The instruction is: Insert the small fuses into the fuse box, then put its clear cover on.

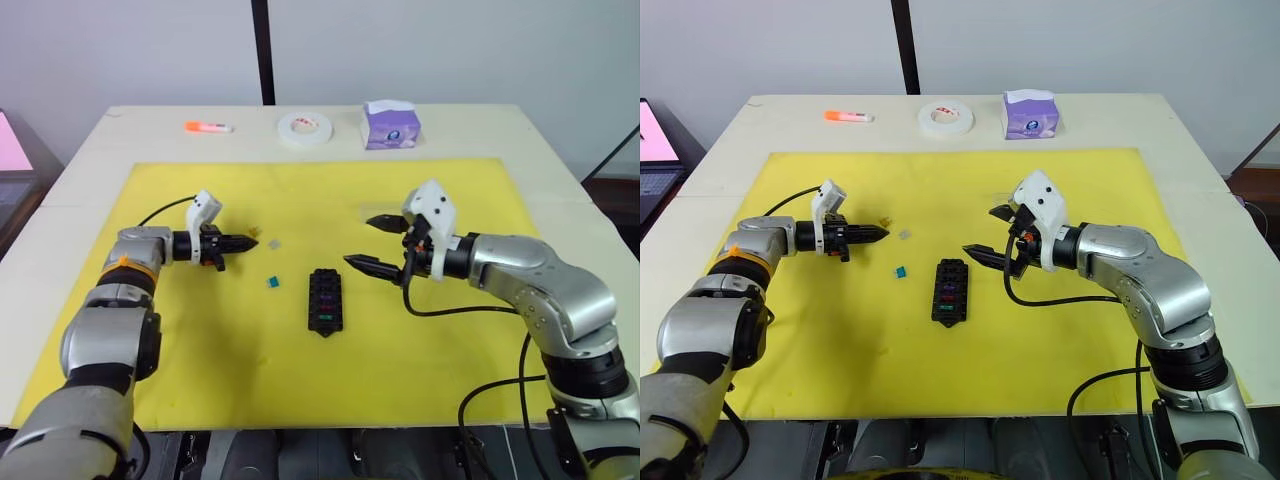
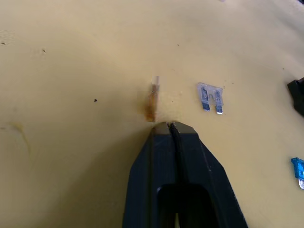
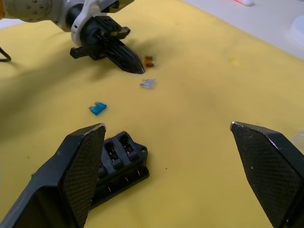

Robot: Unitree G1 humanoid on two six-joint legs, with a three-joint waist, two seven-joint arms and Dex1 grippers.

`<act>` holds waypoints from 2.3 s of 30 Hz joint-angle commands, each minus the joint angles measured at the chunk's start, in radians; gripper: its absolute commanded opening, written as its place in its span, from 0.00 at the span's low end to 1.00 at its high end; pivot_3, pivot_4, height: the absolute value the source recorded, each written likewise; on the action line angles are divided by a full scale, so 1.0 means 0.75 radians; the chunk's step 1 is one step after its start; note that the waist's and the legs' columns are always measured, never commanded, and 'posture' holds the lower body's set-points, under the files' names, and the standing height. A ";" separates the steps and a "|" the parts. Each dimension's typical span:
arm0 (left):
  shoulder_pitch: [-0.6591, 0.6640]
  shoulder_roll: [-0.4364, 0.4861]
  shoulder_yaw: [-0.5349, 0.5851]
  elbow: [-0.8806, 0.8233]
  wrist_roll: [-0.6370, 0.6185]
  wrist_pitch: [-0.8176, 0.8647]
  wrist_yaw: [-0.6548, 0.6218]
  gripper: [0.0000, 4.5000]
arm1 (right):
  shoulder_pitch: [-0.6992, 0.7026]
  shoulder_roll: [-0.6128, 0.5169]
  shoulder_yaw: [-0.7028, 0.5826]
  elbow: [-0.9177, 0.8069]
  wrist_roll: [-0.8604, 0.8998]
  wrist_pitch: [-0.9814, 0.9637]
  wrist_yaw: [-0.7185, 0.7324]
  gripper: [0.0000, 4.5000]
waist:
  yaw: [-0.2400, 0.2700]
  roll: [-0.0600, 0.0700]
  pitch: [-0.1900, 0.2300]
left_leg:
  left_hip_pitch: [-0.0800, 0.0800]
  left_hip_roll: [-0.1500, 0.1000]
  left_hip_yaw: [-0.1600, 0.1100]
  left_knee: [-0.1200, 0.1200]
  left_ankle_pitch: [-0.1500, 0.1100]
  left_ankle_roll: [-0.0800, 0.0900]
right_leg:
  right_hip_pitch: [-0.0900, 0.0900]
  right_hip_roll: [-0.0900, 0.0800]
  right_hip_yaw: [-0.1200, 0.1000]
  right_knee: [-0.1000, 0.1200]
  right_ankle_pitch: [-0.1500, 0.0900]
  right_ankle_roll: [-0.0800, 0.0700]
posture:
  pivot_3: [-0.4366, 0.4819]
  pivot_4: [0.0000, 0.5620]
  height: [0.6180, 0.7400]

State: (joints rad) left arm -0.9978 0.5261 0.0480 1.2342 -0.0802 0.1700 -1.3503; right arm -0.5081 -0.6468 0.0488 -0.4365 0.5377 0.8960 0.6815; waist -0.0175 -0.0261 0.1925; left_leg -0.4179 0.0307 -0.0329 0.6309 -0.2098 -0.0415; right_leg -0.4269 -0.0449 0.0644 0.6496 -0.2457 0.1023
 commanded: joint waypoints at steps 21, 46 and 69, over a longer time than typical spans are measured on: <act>0.040 0.002 0.056 -0.152 -0.065 -0.115 0.063 0.47 | -0.004 0.010 -0.018 0.019 -0.023 -0.073 0.017 1.00 | -0.002 0.000 0.000 | 0.001 0.001 0.000 0.000 0.000 0.000 | 0.000 0.001 0.000 0.001 0.001 -0.002 | 0.48 0.27 1.00; 0.007 -0.164 0.171 0.040 -0.114 0.143 0.353 0.25 | 0.045 0.006 -0.023 -0.022 -0.038 -0.092 -0.033 1.00 | 0.014 0.001 0.000 | 0.003 -0.001 -0.001 0.002 0.000 0.000 | 0.004 0.000 0.000 0.000 0.001 -0.001 | 0.48 0.27 1.00; 0.270 0.461 -0.261 -1.045 -0.543 0.742 -0.352 0.01 | -0.002 -0.270 -0.199 -0.130 0.399 0.192 0.277 1.00 | -0.047 0.002 0.001 | -0.001 0.001 -0.001 -0.004 0.000 0.000 | -0.002 0.000 0.000 -0.001 0.001 0.000 | 0.48 0.27 1.00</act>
State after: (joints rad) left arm -0.8336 0.8166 -0.0734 0.5888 -0.3827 0.6716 -1.5954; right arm -0.4944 -0.8172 -0.0783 -0.4827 0.7721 1.0014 0.8436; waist -0.0528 -0.0248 0.1934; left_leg -0.4180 0.0322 -0.0333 0.6268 -0.2099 -0.0414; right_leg -0.4286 -0.0448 0.0650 0.6494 -0.2449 0.1023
